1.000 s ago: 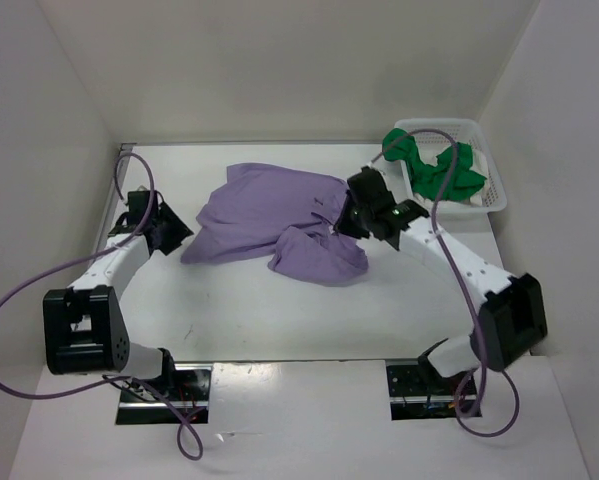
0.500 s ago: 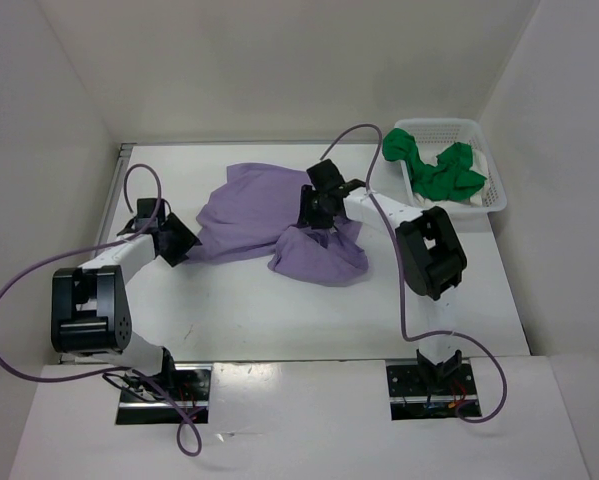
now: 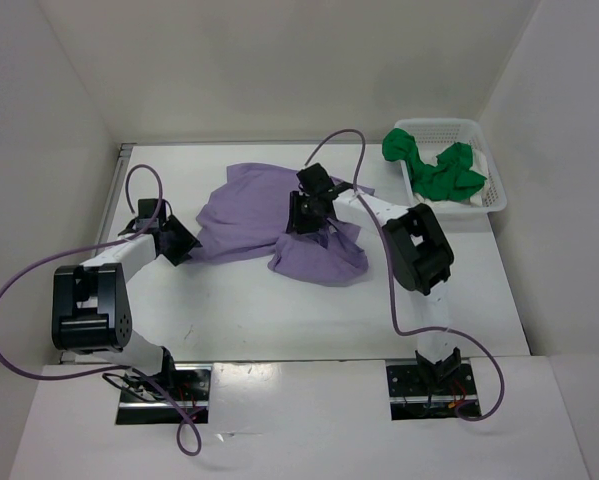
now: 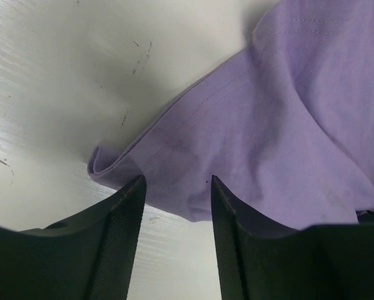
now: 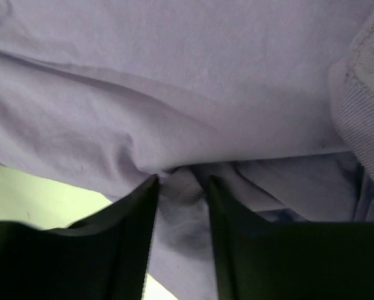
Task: Fold and stack the t-shirts
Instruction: Flatten out the tshirt
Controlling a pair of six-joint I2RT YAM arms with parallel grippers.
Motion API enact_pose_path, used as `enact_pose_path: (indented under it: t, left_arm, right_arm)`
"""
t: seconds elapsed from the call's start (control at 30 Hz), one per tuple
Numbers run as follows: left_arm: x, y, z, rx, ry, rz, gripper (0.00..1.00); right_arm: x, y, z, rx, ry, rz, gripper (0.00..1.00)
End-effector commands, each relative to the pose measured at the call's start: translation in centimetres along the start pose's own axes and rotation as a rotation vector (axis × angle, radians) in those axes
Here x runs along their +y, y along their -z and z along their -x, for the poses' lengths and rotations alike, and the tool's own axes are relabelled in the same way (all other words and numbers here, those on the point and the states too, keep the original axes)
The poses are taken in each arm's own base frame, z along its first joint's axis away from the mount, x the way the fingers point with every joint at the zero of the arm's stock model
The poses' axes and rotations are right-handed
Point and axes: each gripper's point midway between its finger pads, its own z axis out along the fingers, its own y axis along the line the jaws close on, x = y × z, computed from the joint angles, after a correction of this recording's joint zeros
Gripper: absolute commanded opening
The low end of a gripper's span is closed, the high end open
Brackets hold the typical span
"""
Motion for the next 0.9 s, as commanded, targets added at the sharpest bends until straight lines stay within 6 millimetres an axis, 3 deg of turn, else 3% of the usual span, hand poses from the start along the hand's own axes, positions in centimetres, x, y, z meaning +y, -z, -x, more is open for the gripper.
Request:
enact_pose_path:
  t: [0.0,0.07,0.13,0.33,0.4,0.47,0.5,0.53,0.57,0.63,0.7,0.77,0.8,0.87]
  left_arm:
    - [-0.5,-0.3,0.1,-0.005,0.011,-0.021,0.53]
    - [-0.6,-0.2,-0.1,0.002,0.011,-0.028,0.5]
    - [-0.6,-0.2,-0.1,0.002,0.011,-0.028,0.47]
    - [-0.7,-0.3,0.1,-0.005,0.01,-0.034,0.41]
    - [-1.0,-0.2,0.4,-0.012,0.009,-0.04,0.39]
    - [-1.0,-0.2,0.4,-0.012,0.009,-0.041,0.37]
    - [-1.3,-0.1,0.7,-0.018,0.008,-0.047,0.36]
    - [-1.6,0.0,1.0,-0.025,0.007,-0.053,0.36]
    - [-1.6,0.0,1.0,-0.025,0.007,-0.053,0.36]
    - [-1.9,0.2,1.3,-0.027,0.007,-0.055,0.35]
    - [-2.5,0.7,2.2,-0.053,-0.005,-0.064,0.35]
    - [-3.1,1.3,3.1,-0.077,-0.016,-0.067,0.35]
    - [-3.8,2.0,3.8,-0.096,-0.028,-0.084,0.35]
    - [-4.3,2.8,4.9,-0.136,-0.041,-0.084,0.35]
  right_arm:
    - [2.4,0.8,2.5,-0.071,0.039,0.067,0.39]
    - [2.7,1.7,2.8,-0.084,0.032,0.075,0.28]
    - [3.2,3.5,2.9,-0.104,0.027,0.088,0.26]
    - [3.7,7.5,-0.3,-0.093,-0.001,0.106,0.15]
    - [3.4,7.8,-3.5,-0.033,-0.024,0.099,0.13]
    - [3.9,9.6,-5.0,-0.028,-0.024,0.115,0.11]
    - [2.6,9.5,-7.0,0.013,-0.049,0.086,0.11]
    - [3.2,10.7,-8.0,0.025,-0.045,0.112,0.11]
    - [2.4,10.7,-10.9,0.088,-0.048,0.091,0.11]
    - [2.4,11.4,-13.8,0.153,-0.069,0.098,0.08]
    - [1.7,12.2,-18.2,0.248,-0.076,0.067,0.08]
    - [1.2,13.3,-20.6,0.287,-0.072,0.054,0.08]
    - [1.2,14.1,-21.1,0.303,-0.074,0.045,0.14]
    - [1.6,15.9,-20.8,0.28,-0.081,0.067,0.19]
